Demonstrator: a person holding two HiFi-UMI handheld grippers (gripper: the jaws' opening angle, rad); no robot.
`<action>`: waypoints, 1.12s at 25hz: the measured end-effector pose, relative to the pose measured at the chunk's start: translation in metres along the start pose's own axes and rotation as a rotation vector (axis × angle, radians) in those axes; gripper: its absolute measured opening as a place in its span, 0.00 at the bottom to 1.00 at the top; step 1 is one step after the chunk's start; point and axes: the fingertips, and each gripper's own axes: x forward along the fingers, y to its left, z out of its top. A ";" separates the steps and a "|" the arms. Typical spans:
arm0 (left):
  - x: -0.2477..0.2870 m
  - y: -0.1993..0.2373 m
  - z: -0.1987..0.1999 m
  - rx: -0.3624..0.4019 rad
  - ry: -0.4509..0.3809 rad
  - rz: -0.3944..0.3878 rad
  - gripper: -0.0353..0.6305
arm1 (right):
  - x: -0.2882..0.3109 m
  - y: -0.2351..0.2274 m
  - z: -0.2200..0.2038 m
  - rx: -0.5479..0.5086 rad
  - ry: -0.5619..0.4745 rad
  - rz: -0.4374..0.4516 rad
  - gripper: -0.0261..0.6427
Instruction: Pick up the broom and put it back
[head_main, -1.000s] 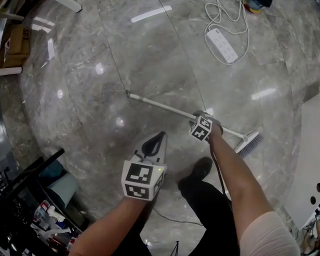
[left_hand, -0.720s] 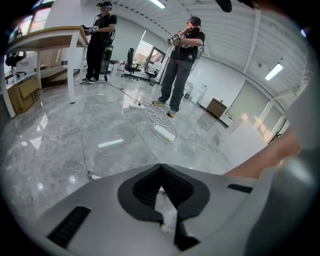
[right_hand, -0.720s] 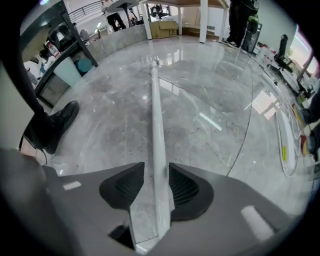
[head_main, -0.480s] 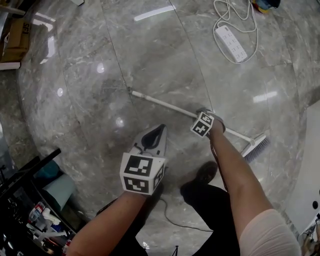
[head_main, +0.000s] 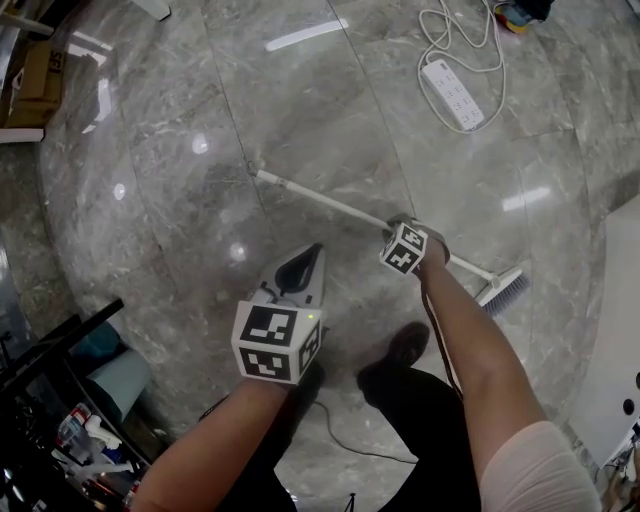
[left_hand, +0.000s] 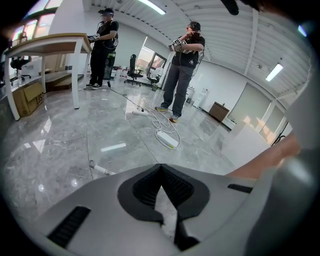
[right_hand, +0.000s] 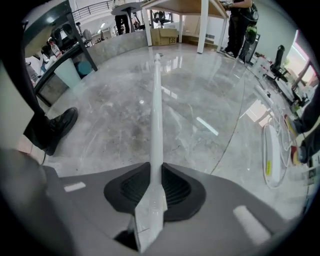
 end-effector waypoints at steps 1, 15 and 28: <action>-0.003 -0.004 0.005 0.001 -0.002 -0.001 0.06 | -0.013 -0.004 0.004 0.006 -0.017 -0.010 0.15; -0.125 -0.101 0.144 0.033 -0.056 -0.024 0.06 | -0.305 -0.034 0.072 0.157 -0.304 -0.097 0.15; -0.290 -0.174 0.291 0.106 -0.168 0.019 0.06 | -0.600 -0.013 0.128 0.346 -0.649 -0.204 0.15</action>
